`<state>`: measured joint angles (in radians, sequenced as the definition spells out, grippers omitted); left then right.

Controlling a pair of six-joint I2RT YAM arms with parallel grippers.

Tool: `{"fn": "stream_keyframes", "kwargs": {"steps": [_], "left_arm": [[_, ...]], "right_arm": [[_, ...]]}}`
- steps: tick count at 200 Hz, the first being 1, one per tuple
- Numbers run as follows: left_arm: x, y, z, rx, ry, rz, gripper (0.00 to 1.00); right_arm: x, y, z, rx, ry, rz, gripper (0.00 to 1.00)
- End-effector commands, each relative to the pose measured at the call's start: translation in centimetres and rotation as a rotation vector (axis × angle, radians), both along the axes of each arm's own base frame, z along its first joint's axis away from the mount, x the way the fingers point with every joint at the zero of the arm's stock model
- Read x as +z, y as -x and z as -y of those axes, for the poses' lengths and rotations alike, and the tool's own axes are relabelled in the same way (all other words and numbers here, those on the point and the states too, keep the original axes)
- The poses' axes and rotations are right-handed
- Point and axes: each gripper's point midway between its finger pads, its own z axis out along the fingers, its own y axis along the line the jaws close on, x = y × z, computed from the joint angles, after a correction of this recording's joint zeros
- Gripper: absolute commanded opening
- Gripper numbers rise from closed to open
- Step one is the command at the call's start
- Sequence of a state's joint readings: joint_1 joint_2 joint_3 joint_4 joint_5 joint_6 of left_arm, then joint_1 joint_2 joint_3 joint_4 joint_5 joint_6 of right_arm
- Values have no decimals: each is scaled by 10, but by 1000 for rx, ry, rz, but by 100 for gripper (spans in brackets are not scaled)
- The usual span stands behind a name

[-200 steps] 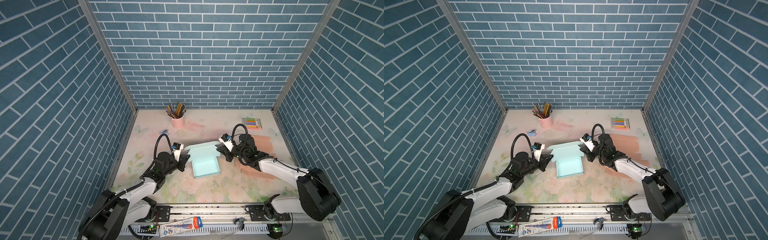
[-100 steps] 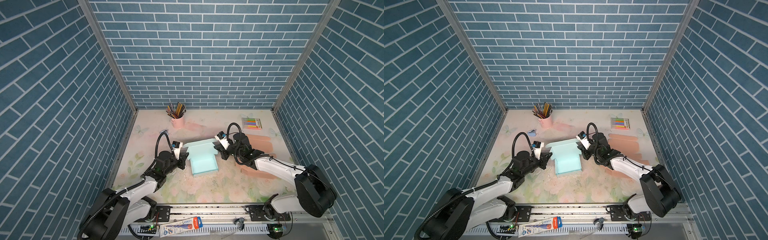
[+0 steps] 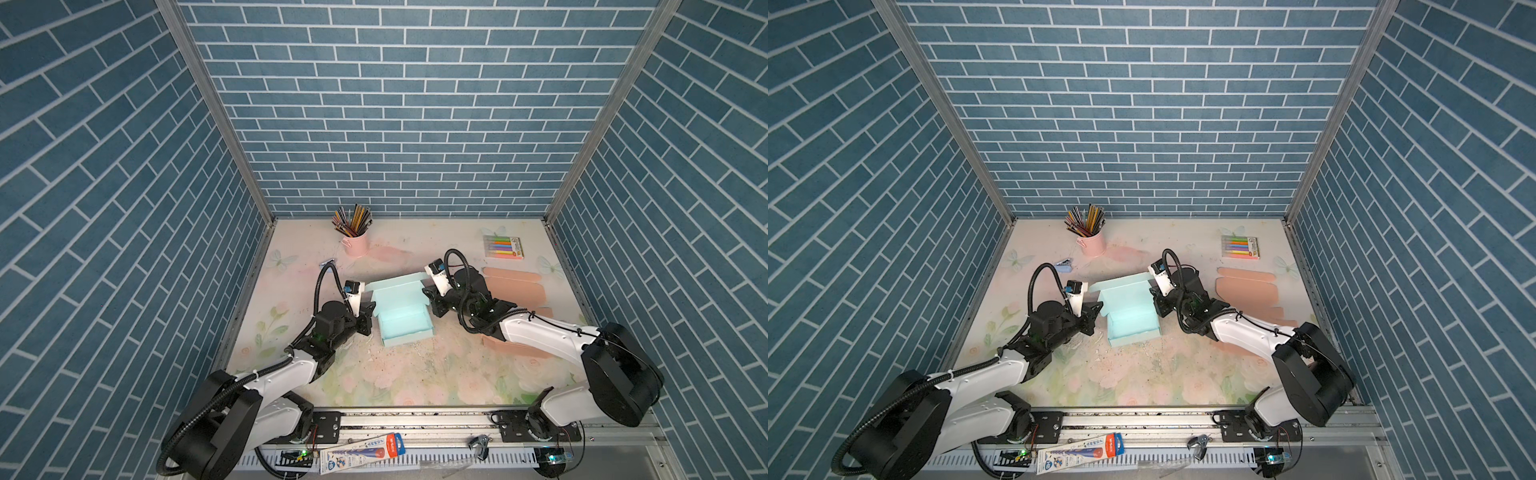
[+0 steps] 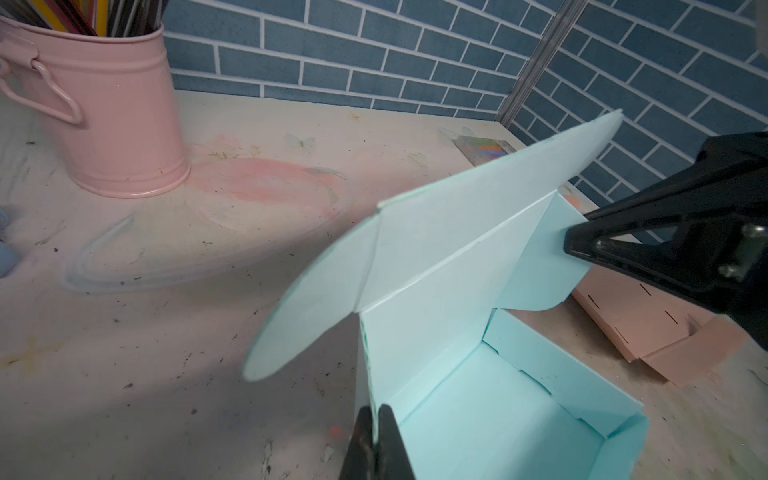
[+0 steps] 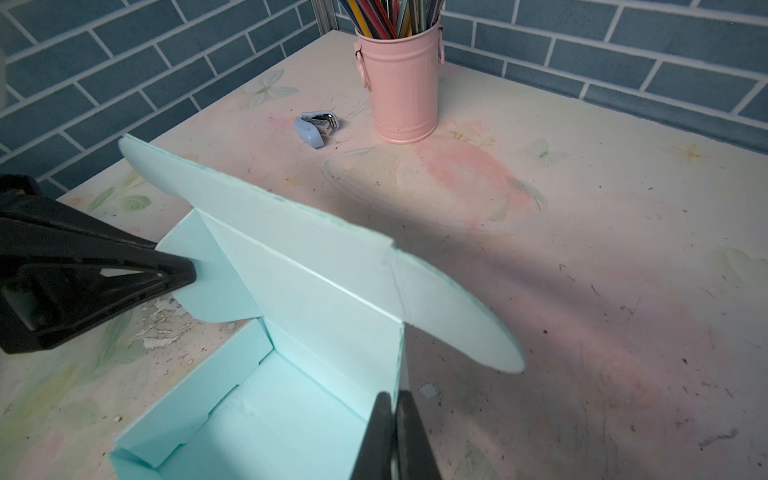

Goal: Fold the paper box
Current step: 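Tilt the lid panel with both grippers toward the open tray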

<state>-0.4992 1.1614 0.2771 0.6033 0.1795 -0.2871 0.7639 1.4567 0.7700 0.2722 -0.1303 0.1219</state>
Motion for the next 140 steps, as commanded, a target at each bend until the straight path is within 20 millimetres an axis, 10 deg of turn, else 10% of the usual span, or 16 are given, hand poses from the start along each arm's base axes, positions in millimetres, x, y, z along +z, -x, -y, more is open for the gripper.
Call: {"fn": "stream_keyframes", "kwargs": {"steps": [1, 140], "left_arm": [[36, 0, 25, -87, 57, 104, 4], [57, -11, 24, 25, 22, 187, 4]], "right_arm": [[18, 22, -36, 101, -83, 1, 8], [22, 19, -43, -54, -92, 69, 11]]}}
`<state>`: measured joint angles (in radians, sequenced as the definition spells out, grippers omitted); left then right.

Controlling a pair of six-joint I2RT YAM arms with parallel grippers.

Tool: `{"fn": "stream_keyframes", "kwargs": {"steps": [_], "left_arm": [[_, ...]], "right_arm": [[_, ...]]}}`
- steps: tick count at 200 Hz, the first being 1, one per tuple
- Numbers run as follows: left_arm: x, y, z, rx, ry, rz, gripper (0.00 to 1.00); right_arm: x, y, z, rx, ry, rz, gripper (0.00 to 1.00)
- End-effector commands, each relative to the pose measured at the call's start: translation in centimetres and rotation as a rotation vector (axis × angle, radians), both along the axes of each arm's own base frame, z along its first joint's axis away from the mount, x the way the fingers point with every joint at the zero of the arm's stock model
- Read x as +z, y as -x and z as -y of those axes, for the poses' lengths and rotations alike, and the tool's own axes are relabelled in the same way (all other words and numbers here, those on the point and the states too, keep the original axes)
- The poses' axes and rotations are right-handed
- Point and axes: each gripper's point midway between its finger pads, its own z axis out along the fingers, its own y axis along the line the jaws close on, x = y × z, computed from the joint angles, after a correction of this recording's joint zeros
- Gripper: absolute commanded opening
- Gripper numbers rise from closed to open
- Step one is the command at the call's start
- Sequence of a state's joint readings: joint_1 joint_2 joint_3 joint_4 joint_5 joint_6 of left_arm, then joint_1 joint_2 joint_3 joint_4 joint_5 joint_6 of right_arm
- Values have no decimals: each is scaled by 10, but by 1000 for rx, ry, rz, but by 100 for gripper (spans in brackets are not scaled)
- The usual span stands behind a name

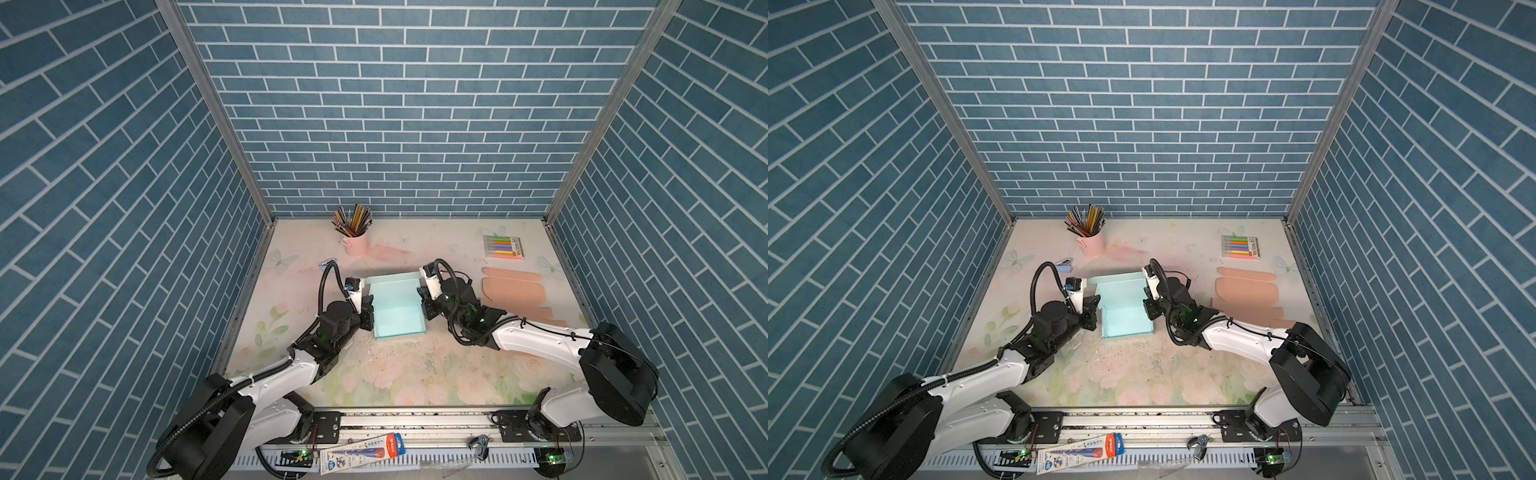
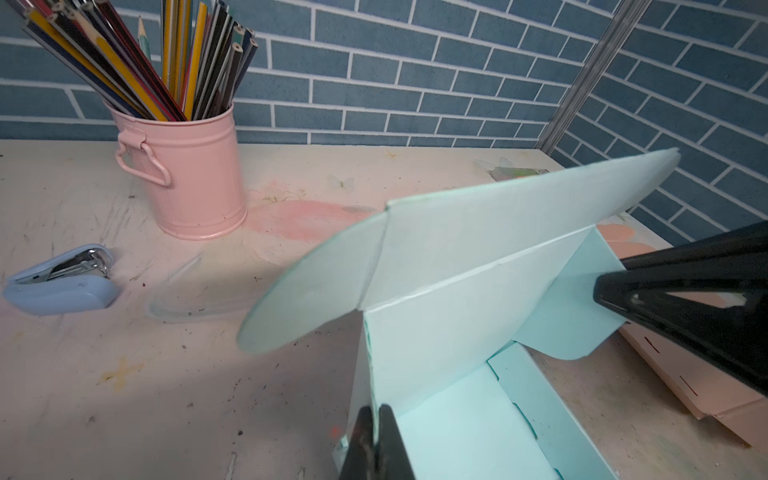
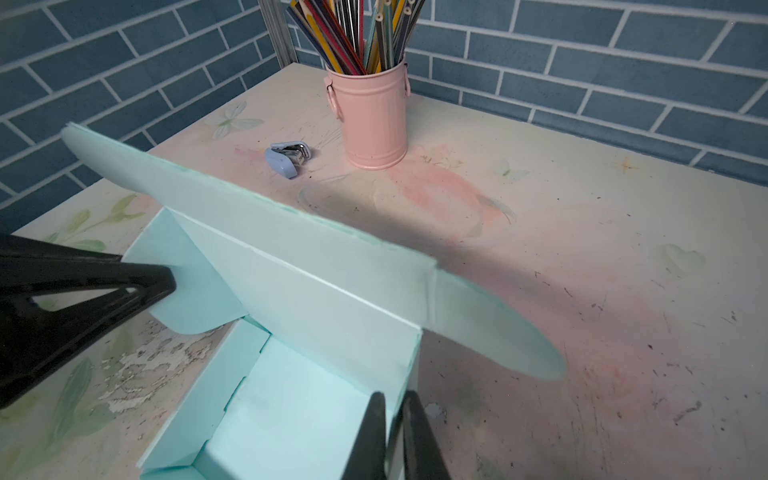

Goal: Fold the paper box
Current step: 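Tilt the lid panel with both grippers toward the open tray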

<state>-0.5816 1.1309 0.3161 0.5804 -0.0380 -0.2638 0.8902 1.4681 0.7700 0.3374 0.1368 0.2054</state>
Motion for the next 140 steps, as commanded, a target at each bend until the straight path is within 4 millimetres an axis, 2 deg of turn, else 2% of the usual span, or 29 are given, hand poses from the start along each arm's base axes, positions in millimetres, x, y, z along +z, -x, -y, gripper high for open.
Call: {"fn": "stream_keyframes", "kwargs": {"steps": [1, 60, 140], "left_arm": [[35, -1, 28, -95, 68, 100, 4], [24, -4, 32, -61, 29, 123, 4], [8, 7, 36, -23, 34, 140, 4]], "right_arm": [[12, 17, -31, 98, -84, 3, 11], [-2, 13, -35, 52, -57, 10, 12], [-12, 25, -40, 32, -10, 46, 12]]}}
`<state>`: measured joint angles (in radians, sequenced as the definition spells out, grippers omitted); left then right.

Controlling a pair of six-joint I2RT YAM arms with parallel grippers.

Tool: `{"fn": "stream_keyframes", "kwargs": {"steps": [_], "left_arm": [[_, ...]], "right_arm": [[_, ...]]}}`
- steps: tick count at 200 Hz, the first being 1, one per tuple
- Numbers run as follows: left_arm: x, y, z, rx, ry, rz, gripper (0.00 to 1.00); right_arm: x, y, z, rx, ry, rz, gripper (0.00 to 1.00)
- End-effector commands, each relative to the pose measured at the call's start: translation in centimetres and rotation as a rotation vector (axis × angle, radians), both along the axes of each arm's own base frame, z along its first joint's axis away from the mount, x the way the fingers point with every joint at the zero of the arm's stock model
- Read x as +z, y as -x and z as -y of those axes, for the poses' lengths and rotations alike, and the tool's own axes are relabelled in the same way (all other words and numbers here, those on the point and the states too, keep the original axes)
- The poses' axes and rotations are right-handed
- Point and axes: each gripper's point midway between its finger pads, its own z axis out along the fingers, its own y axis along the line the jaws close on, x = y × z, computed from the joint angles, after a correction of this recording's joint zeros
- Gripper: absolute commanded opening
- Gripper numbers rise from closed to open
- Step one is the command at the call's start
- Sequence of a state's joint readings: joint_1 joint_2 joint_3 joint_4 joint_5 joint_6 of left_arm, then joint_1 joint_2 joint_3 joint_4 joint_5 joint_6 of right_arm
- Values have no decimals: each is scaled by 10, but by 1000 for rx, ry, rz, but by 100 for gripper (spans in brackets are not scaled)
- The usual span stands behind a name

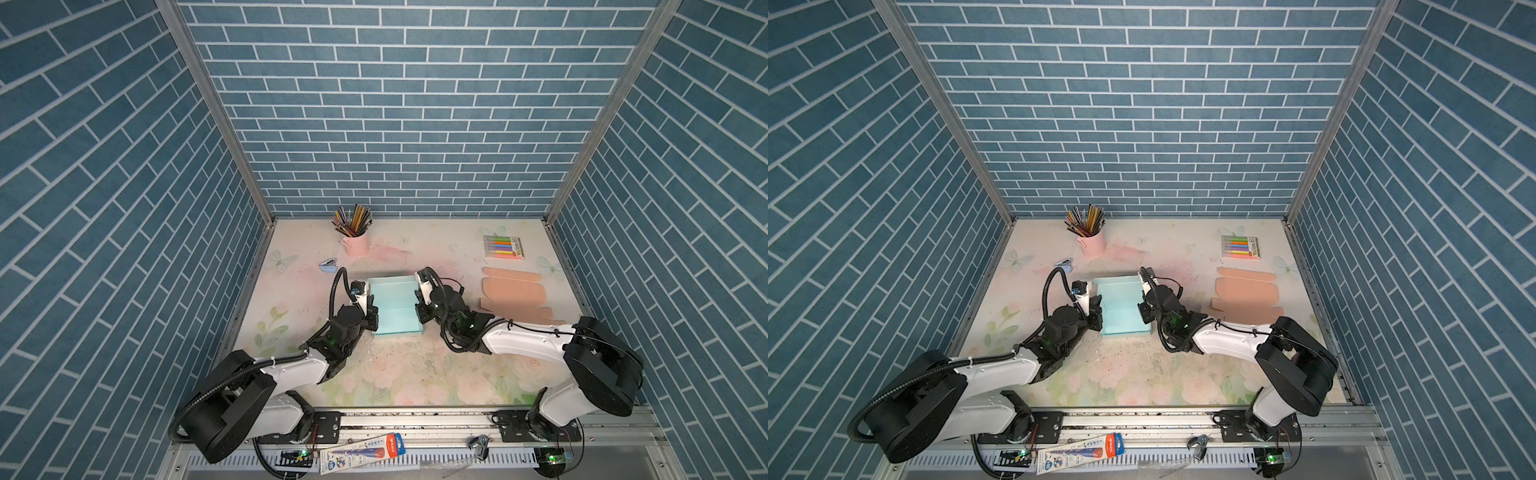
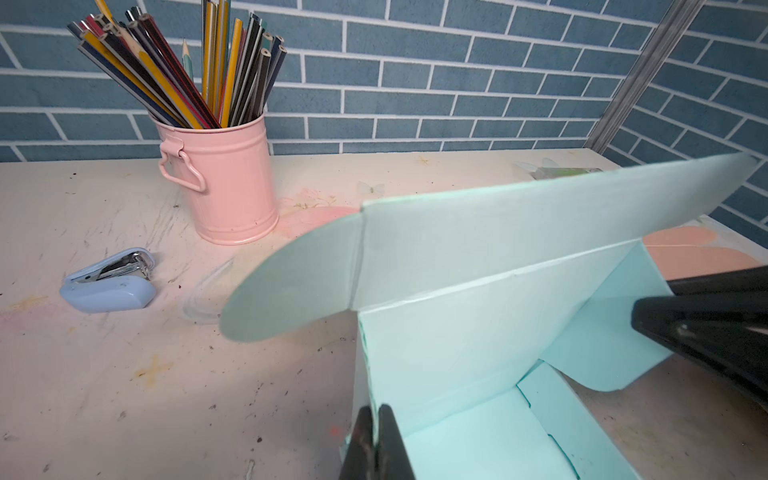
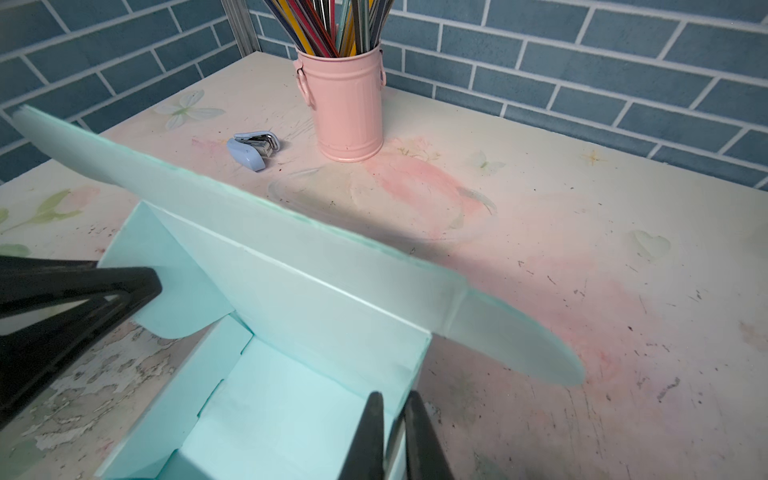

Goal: Fold the paper box
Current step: 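Tilt the lid panel with both grippers toward the open tray, then lower the lid panel with both grippers down over the tray to close it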

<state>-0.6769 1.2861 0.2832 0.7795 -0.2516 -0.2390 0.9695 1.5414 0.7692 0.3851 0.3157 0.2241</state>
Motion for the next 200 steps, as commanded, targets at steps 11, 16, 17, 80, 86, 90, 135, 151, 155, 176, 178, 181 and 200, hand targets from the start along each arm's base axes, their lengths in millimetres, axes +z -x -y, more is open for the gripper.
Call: {"fn": "stream_keyframes", "kwargs": {"steps": [11, 16, 17, 80, 86, 90, 135, 151, 155, 176, 178, 181, 200], "left_arm": [[22, 16, 34, -125, 93, 82, 4], [22, 17, 34, -124, 94, 83, 4], [21, 18, 34, -124, 94, 83, 4], [10, 33, 31, -101, 78, 82, 4], [10, 35, 30, -101, 76, 83, 4], [10, 36, 30, -101, 76, 84, 4], [2, 48, 29, -94, 68, 80, 6], [1, 52, 29, -95, 65, 83, 6], [0, 53, 29, -98, 64, 83, 7], [0, 57, 31, -107, 61, 86, 7], [0, 58, 31, -107, 61, 87, 7], [-1, 59, 31, -109, 60, 87, 7], [-2, 63, 35, -125, 55, 87, 7]], "right_arm": [[5, 26, -34, 122, -59, 9, 12], [5, 27, -34, 123, -58, 12, 12], [5, 27, -35, 124, -58, 12, 12], [2, 44, -29, 123, -53, 38, 13], [2, 46, -28, 122, -55, 40, 12], [3, 47, -27, 120, -56, 43, 12], [4, 54, -17, 112, -59, 56, 12], [3, 57, -15, 115, -62, 56, 12], [3, 58, -15, 116, -63, 57, 12], [-1, 60, -13, 111, -61, 54, 12], [-2, 61, -12, 112, -59, 53, 12], [-2, 61, -12, 110, -59, 53, 12], [-4, 62, -10, 104, -55, 55, 12]]}}
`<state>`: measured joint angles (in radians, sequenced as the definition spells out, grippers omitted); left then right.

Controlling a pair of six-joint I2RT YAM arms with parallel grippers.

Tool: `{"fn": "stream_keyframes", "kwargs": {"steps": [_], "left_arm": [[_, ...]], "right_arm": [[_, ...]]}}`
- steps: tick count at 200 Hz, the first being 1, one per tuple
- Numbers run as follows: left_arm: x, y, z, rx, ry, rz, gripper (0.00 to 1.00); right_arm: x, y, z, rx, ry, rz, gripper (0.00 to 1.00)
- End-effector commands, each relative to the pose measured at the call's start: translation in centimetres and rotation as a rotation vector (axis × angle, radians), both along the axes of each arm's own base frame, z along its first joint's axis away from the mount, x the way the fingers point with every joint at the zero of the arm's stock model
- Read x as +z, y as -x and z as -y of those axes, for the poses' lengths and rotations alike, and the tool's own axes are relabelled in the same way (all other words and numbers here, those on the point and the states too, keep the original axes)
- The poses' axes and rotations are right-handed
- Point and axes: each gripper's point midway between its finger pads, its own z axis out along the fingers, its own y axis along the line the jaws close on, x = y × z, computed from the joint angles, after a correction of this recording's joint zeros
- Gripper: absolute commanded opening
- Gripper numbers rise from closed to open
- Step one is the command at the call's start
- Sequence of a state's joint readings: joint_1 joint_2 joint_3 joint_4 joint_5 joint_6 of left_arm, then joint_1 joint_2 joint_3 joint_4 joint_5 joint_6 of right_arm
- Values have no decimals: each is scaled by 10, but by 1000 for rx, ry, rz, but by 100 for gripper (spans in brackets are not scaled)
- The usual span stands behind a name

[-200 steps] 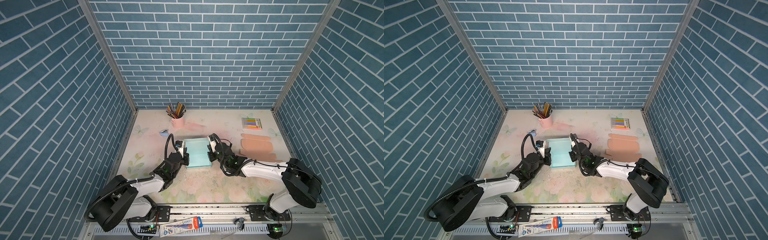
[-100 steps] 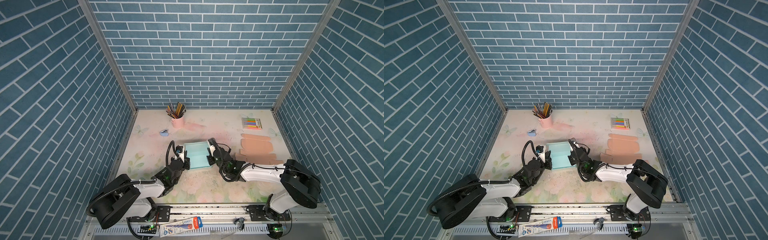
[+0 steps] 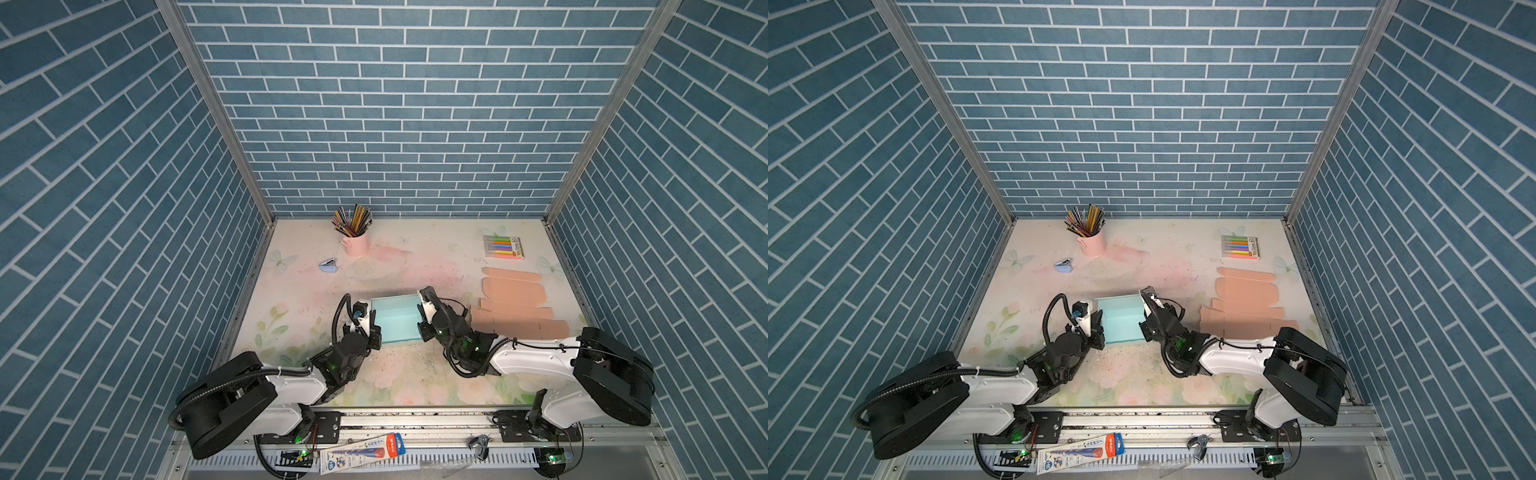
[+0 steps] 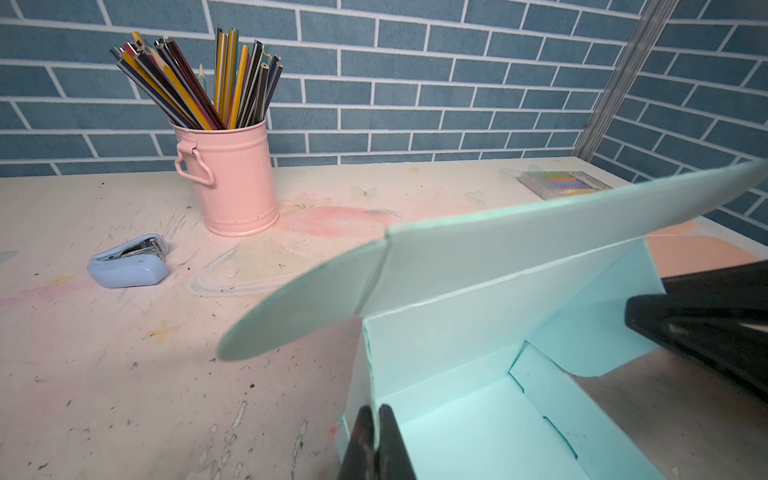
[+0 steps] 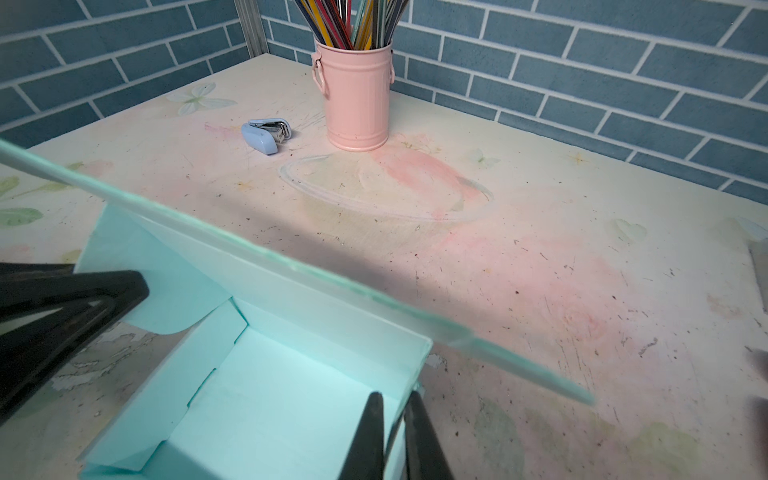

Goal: Fold the paper box
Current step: 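Lower the lid panel with both grippers down over the tray to close it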

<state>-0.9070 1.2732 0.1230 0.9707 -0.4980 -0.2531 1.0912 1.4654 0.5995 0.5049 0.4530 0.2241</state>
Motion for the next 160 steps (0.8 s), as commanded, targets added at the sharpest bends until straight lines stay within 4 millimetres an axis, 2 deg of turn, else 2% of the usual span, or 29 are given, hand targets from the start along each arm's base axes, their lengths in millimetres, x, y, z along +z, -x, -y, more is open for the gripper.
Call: {"fn": "stream_keyframes", "kwargs": {"steps": [1, 72, 160], "left_arm": [[10, 16, 28, -138, 54, 12, 7], [-1, 28, 33, -171, 49, -25, 10], [-14, 31, 30, -166, 35, -56, 10]], "right_arm": [[8, 22, -20, 107, -61, -12, 13], [1, 32, -8, 89, -53, -6, 13], [-7, 44, 4, 60, -44, -16, 13]]}}
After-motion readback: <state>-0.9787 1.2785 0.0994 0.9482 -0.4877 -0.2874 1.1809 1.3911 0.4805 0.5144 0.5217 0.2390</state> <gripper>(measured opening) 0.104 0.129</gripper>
